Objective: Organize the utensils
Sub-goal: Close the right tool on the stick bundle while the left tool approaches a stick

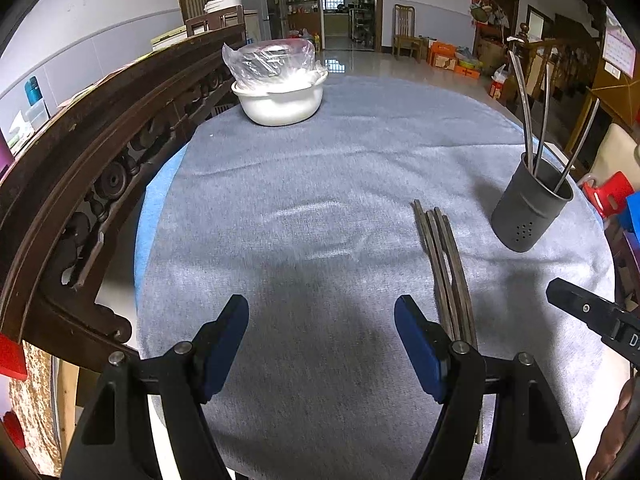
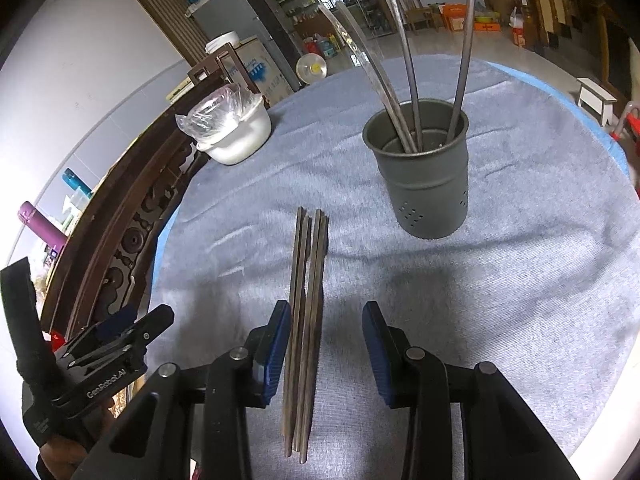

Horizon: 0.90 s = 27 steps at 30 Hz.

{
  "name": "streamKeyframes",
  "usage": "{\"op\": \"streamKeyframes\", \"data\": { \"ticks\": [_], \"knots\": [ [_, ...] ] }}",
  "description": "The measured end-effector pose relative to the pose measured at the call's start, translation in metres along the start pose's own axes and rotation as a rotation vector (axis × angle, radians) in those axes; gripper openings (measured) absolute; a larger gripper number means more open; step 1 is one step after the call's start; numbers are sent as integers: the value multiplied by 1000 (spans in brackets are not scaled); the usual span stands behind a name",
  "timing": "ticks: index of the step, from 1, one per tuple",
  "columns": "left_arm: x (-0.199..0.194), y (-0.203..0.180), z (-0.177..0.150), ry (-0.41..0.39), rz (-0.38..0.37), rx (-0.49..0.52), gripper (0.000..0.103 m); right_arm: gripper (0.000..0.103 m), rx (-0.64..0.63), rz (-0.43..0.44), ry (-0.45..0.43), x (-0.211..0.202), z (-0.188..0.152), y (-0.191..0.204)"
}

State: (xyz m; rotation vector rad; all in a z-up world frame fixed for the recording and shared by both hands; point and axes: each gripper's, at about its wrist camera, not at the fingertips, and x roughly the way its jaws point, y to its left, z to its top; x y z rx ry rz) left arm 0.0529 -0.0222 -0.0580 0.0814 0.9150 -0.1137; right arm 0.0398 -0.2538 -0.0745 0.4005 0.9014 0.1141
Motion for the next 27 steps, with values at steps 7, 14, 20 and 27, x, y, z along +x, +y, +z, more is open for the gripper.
{"op": "streamKeyframes", "data": {
  "ticks": [7,14,20,27],
  "knots": [
    [8,5,0,13,2,-11,76,41,11,16,36,16,1,-1],
    [24,8,-1,60,-58,-37,76,41,16,13,79,34,-2,-3],
    [59,-12,10,127,-155,-9,76,41,62,-12,58,29,-1,-20],
    [78,-42,7,187,-185,-1,76,41,93,-12,38,19,-1,-37]
  ]
}}
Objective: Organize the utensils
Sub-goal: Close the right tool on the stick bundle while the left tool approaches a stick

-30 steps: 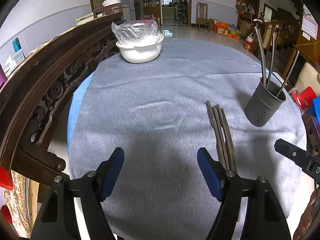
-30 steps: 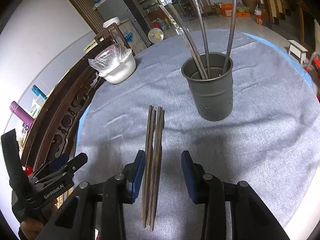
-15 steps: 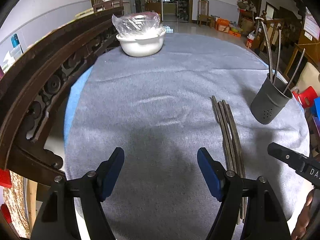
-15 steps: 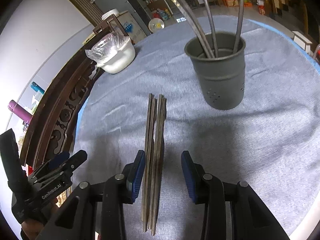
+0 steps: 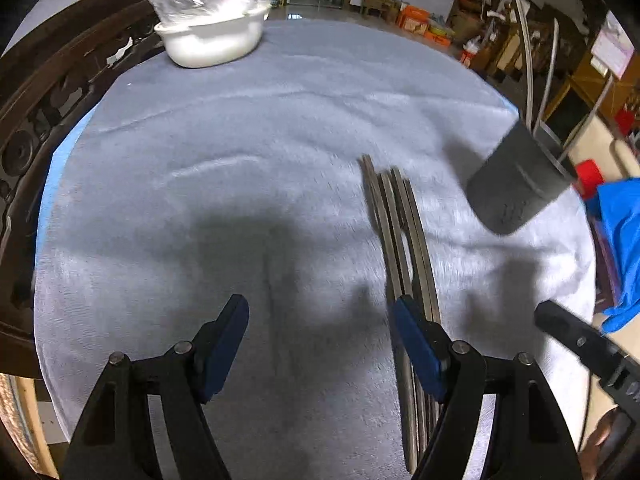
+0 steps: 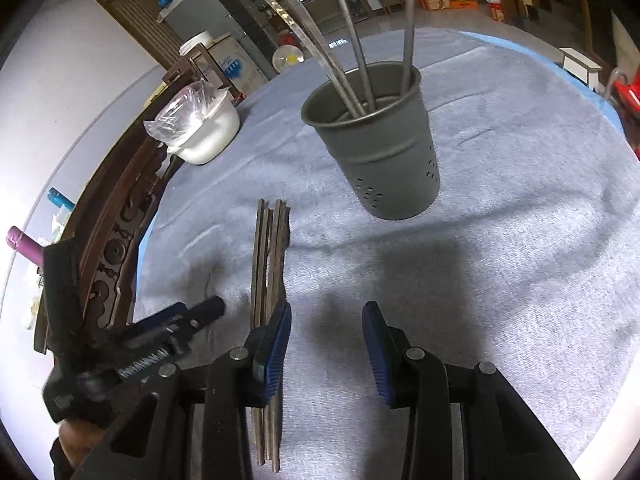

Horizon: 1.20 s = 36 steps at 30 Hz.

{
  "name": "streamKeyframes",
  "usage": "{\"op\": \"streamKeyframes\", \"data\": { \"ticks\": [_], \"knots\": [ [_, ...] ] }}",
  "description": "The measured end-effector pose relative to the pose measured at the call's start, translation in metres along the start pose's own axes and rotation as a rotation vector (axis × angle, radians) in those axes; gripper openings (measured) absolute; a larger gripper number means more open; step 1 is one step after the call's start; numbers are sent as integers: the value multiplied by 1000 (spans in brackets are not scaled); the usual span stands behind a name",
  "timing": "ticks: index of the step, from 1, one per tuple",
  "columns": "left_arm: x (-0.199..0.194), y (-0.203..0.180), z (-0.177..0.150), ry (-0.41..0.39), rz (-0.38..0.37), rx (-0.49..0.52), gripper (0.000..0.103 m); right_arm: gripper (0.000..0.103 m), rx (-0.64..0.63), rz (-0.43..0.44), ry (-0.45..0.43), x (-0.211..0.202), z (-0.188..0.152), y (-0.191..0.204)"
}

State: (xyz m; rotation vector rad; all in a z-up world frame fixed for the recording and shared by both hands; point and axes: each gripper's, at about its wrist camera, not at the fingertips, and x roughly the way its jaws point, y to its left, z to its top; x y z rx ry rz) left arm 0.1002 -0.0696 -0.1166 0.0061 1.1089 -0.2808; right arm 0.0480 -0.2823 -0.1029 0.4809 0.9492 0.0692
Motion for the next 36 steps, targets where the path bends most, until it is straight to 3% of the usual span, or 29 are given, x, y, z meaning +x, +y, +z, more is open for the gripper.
{"op": "streamKeyframes", "data": {
  "ticks": [8,17,22,28,34,36],
  "knots": [
    [16,-13,-5,55,-1,-6,76,41,22,21,-8,-2,0,-9],
    [15,-10,-5,59,-20,-14,76,41,44,31,-28,-11,3,-17],
    [13,-10,-12,73,-27,6,76,41,42,35,-24,-10,3,-15],
    [10,-16,-29,79,17,80,76,41,38,33,-33,-13,3,-14],
    [5,-1,-33,82,-57,55,76,41,15,45,-17,-9,2,-7],
    [3,1,-34,77,-66,60,69,41,10,69,6,-2,2,-3]
  ]
}}
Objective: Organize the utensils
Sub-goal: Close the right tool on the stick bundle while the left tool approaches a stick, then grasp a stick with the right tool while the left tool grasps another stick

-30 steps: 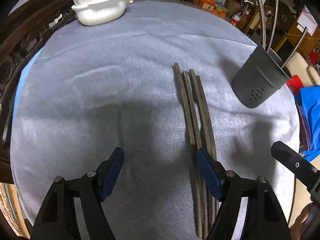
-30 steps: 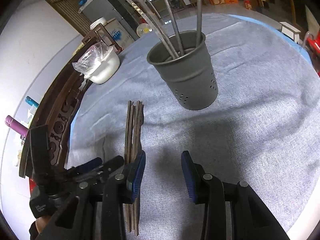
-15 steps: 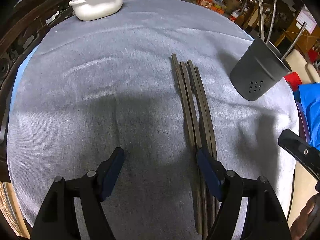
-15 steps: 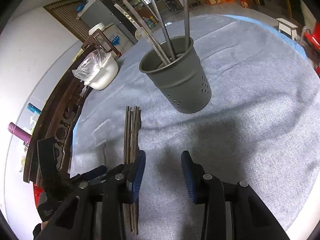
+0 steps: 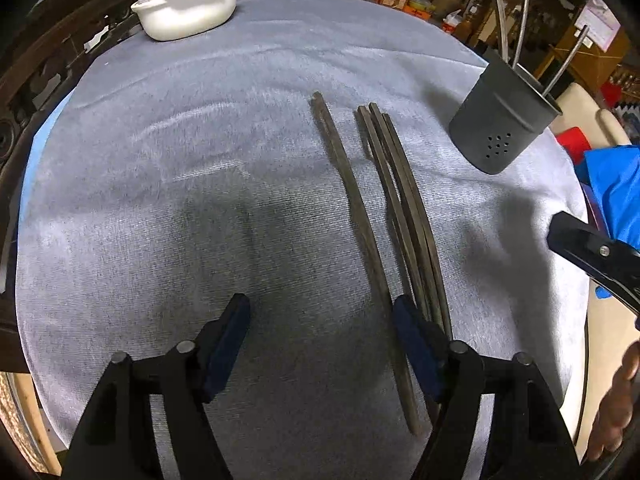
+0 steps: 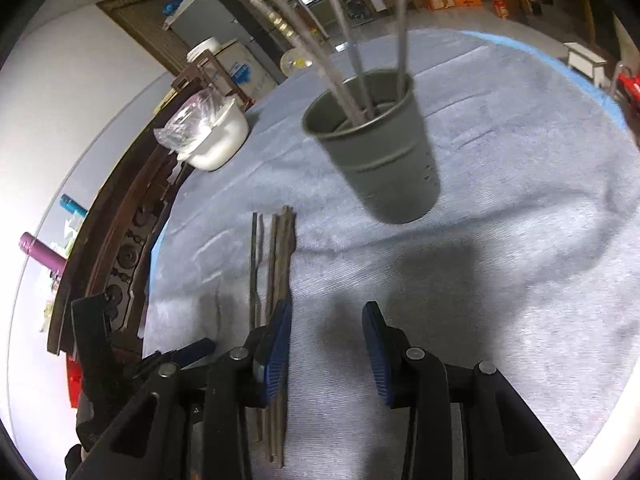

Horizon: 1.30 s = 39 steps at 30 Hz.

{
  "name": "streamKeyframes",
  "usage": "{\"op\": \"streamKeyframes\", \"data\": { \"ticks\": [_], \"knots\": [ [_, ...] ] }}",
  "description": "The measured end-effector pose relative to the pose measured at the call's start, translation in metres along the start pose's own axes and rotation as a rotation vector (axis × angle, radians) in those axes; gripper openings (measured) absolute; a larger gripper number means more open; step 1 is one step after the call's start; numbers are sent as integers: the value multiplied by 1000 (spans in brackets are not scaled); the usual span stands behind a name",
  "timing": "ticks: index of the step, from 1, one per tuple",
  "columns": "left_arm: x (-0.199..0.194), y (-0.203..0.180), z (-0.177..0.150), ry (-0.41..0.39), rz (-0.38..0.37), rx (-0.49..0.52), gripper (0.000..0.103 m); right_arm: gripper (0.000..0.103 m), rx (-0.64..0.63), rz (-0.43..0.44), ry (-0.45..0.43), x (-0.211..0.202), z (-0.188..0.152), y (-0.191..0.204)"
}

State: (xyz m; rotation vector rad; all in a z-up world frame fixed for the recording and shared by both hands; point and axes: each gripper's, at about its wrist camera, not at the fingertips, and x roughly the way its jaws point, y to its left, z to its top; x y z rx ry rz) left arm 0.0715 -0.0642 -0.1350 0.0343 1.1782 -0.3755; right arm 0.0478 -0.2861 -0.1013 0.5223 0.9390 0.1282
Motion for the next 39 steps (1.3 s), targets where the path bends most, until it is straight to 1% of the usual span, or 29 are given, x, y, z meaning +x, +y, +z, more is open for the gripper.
{"op": "streamKeyframes", "data": {
  "ticks": [1,3,6,7,9,10,12,13,17,18,23,28,32,34,36,39],
  "knots": [
    [-1,2,-1,-1,0,-1,66,41,0,13,14,4,0,1],
    [-4,7,-1,2,-1,-5,56,41,-8,27,56,17,-1,6],
    [-7,15,0,10,-35,-15,49,40,-18,26,94,34,-3,11],
    [-6,19,0,13,-46,-19,48,40,-20,27,106,39,-4,13],
    [-7,25,2,25,-70,-43,48,40,-38,24,121,47,-5,20],
    [-8,27,3,31,-98,-59,48,39,-48,17,121,50,-6,22],
    [-13,28,5,23,-146,-74,48,38,-71,-3,122,56,-7,28],
    [-16,28,6,13,-155,-74,48,37,-76,-9,125,58,-8,29],
    [-23,30,6,-1,-156,-87,48,30,-96,-51,145,69,-13,32],
    [-23,32,6,-2,-155,-94,48,29,-112,-62,133,69,-14,34],
    [-23,41,5,-1,-155,-127,48,28,-155,-112,120,73,-14,42],
    [-28,36,4,-8,-160,-121,48,28,-222,-175,103,71,-15,48],
    [-30,32,3,-8,-161,-110,48,28,-175,-181,104,63,-11,36],
    [-28,27,5,-6,-159,-99,48,28,-149,-149,110,62,-9,33],
    [-23,23,9,0,-156,-94,48,28,-146,-143,115,62,-8,34],
    [-14,14,16,14,-153,-93,48,28,-111,-108,144,66,-8,29]
  ]
}}
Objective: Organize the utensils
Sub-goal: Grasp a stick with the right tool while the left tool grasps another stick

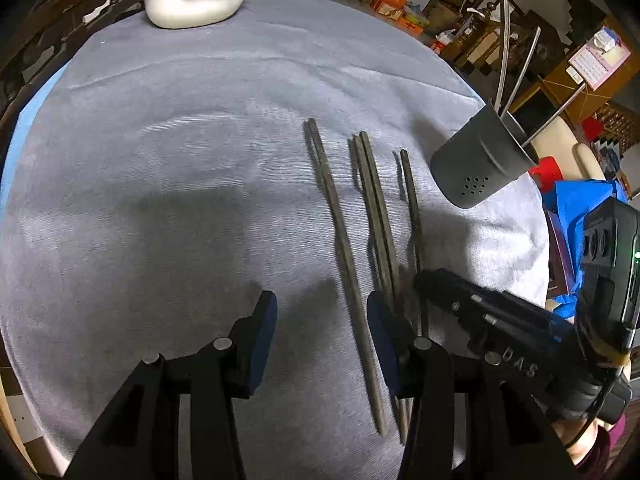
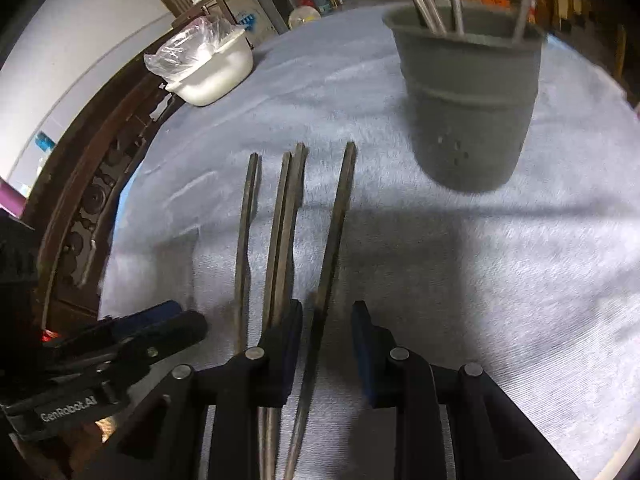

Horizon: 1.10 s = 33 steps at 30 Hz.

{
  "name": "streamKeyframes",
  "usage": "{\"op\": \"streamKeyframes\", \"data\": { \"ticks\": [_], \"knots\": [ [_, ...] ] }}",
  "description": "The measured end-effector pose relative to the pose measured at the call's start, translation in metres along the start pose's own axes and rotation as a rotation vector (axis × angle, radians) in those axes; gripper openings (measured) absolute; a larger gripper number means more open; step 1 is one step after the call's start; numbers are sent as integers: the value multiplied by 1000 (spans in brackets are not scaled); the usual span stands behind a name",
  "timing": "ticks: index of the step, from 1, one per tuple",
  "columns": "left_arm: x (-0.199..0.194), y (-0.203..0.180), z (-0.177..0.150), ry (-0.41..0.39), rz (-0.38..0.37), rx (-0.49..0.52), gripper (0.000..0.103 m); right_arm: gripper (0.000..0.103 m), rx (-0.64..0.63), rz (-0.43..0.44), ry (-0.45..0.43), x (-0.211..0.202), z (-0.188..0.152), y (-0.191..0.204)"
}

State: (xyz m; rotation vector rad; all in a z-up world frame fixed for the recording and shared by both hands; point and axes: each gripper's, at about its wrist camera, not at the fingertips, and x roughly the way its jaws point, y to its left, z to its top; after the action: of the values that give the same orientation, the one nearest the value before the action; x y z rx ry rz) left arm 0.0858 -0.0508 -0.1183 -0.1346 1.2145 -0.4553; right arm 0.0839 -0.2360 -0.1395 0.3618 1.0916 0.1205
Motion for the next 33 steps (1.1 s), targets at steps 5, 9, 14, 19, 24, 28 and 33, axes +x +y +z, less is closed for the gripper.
{"op": "streamKeyframes", "data": {
  "ticks": [5,9,14,19,24,28,33],
  "knots": [
    [13,-4,9,35,22,-9,48,19,-28,-10,11,-1,-4,-1],
    [22,-8,13,54,14,-6,42,17,-32,-12,17,-2,-3,-5],
    [27,-13,16,48,24,14,32,16,-28,-50,11,-8,-4,-16],
    [31,-17,18,38,34,37,25,16,-13,-40,21,-7,-4,-15],
    [31,-12,18,52,-6,39,12,10,-29,-58,20,-10,-9,-16],
    [26,-4,16,61,12,55,10,9,21,-14,42,-14,-13,-25],
    [22,14,16,88,-5,41,11,8,120,102,101,-15,-19,-33]
  ]
}}
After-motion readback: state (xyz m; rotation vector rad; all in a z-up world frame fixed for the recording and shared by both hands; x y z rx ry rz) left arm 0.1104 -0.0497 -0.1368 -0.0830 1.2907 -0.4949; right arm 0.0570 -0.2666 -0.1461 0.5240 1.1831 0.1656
